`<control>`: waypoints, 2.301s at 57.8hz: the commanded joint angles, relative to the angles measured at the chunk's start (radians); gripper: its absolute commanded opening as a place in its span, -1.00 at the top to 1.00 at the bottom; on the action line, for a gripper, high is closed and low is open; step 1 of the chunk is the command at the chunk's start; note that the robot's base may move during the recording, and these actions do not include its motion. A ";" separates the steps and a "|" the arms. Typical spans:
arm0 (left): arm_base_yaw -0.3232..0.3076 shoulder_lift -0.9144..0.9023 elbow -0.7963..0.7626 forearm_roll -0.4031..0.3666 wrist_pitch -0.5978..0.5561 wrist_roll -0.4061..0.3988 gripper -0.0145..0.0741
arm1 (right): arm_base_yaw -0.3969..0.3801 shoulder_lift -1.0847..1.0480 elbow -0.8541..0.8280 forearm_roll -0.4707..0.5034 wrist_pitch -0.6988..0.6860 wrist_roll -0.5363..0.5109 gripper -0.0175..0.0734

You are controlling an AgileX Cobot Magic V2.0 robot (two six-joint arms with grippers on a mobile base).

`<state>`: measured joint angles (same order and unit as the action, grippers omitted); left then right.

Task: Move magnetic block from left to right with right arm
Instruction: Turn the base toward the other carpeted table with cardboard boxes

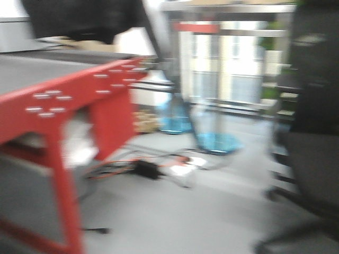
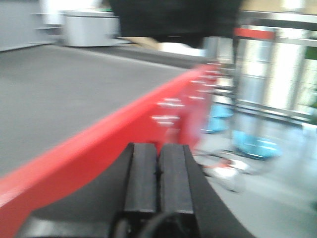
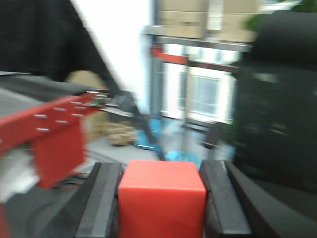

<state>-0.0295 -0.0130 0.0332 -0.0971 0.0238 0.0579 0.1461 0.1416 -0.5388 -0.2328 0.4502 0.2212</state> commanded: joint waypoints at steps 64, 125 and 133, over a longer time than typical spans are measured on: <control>-0.006 -0.009 0.008 -0.005 -0.079 -0.006 0.96 | -0.004 0.021 -0.029 -0.021 -0.086 -0.007 0.10; -0.006 -0.009 0.008 -0.005 -0.079 -0.006 0.96 | -0.004 0.021 -0.029 -0.021 -0.087 -0.007 0.10; -0.006 -0.009 0.008 -0.005 -0.079 -0.006 0.96 | -0.004 0.021 -0.029 -0.021 -0.087 -0.007 0.10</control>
<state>-0.0295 -0.0130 0.0332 -0.0971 0.0238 0.0579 0.1461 0.1416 -0.5388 -0.2328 0.4502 0.2212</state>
